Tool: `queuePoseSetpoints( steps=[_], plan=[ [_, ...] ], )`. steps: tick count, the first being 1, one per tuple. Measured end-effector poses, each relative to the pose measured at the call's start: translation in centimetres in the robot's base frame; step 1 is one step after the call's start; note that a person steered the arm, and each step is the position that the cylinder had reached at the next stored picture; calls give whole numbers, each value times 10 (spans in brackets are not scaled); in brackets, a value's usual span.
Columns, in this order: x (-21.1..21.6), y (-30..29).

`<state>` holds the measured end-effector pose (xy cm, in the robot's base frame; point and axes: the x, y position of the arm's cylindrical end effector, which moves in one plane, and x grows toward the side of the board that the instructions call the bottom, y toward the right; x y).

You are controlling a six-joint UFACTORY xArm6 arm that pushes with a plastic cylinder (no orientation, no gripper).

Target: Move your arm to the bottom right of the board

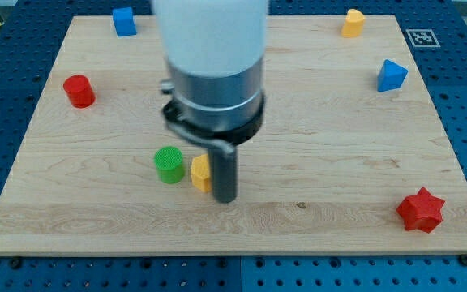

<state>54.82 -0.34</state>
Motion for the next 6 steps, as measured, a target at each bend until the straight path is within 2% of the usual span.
queuePoseSetpoints(
  steps=[1,2,3,4,5,6],
  plan=[
    [-49,52],
    [-71,137],
    [-68,236],
    [-23,317],
    [39,329],
    [48,316]
  ],
)
